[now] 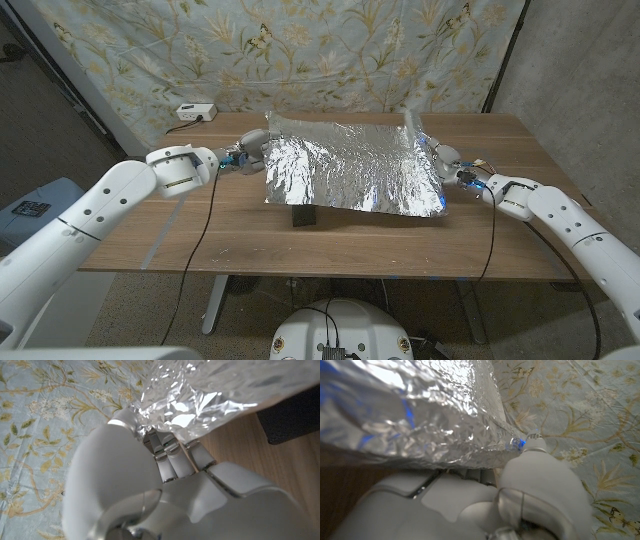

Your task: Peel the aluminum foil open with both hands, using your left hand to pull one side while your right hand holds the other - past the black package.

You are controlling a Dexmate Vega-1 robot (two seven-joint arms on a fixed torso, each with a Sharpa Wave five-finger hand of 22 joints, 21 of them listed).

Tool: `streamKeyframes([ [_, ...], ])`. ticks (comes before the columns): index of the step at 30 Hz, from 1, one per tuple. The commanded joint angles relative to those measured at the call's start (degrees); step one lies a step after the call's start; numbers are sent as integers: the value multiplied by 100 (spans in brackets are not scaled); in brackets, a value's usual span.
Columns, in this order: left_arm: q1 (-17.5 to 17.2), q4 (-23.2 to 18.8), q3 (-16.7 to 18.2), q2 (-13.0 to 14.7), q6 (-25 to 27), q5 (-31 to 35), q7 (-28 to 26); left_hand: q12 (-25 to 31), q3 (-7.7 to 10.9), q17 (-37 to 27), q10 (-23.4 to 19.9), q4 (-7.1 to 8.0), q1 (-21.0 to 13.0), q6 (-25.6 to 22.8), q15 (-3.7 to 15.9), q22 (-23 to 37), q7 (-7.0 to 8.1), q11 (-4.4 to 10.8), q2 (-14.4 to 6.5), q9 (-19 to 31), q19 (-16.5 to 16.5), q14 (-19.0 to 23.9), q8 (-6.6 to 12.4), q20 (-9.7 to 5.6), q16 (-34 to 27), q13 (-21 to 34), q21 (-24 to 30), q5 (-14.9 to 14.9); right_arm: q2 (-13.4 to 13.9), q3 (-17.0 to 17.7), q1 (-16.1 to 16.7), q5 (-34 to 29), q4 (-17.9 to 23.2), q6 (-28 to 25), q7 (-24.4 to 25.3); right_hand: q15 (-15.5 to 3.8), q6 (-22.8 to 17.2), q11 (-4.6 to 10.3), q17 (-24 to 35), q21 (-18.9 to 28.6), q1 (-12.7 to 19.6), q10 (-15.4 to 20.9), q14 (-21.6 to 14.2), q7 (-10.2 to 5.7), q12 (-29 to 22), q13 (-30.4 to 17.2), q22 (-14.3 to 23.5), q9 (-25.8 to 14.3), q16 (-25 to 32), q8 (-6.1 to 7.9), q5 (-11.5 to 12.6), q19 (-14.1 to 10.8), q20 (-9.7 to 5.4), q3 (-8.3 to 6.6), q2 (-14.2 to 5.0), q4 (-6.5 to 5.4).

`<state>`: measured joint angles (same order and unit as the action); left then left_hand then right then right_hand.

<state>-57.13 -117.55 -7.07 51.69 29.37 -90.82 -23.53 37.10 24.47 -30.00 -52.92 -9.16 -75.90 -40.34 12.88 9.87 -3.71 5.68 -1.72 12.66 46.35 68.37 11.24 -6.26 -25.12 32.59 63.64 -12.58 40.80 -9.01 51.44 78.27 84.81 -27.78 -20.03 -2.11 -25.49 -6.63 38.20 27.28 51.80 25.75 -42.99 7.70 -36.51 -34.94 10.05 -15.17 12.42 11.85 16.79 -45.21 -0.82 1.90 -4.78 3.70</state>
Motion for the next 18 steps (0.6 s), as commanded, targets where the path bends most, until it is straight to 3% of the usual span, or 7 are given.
streamKeyframes([
  [1, -138, 68, 20, -37, -94, -101, 94, -25, 6, 34, 157, 38, 40, -214, 19, 5, -322, 114, -92, 15, -14, -84, -39, 13, 95, 2, 15, 17, -9, -139, -125, -41, -16, -129, 53, 8, -12, -4, 10, -42, -6, 10, -18, 11, 13, -24, 24, 2, 7, 29, 15, -73, 2, 28, -52, 21],
  [9, -73, 187, -92, -130, -96, -144, 213, -452, -35, 321, 561, 282, 650, 100, -143, -15, -337, -58, -83, -18, -158, -367, -45, 178, 415, -221, -85, 47, 69, -184, -199, -28, -13, -306, 135, 26, -21, -19, 5, -54, -3, 33, -26, 26, 3, -34, 24, 3, 7, 31, 8, -110, 12, 35, -67, 23],
  [13, -9, 254, -151, -142, -56, -145, 247, -518, -26, 340, 580, 309, 732, 150, -152, -17, -317, -88, -99, -27, -201, -417, -43, 219, 447, -266, -115, 50, 87, -222, -245, -32, -23, -381, 151, 25, -29, -9, 4, -62, -3, 24, -24, 24, 13, -27, 24, 3, 5, 34, 7, -113, 11, 35, -79, 22],
  [18, 95, 405, -217, -151, 12, -141, 490, -811, -52, 551, 799, 366, 1032, 316, -334, -25, -342, -279, -13, -58, -285, -635, -35, 328, 650, -423, -210, 74, 100, -242, -273, -45, -21, -418, 183, 30, -37, -34, 2, -66, -3, 29, -34, 40, 11, -32, 24, 4, 7, 36, 2, -146, 20, 37, -95, 21],
])
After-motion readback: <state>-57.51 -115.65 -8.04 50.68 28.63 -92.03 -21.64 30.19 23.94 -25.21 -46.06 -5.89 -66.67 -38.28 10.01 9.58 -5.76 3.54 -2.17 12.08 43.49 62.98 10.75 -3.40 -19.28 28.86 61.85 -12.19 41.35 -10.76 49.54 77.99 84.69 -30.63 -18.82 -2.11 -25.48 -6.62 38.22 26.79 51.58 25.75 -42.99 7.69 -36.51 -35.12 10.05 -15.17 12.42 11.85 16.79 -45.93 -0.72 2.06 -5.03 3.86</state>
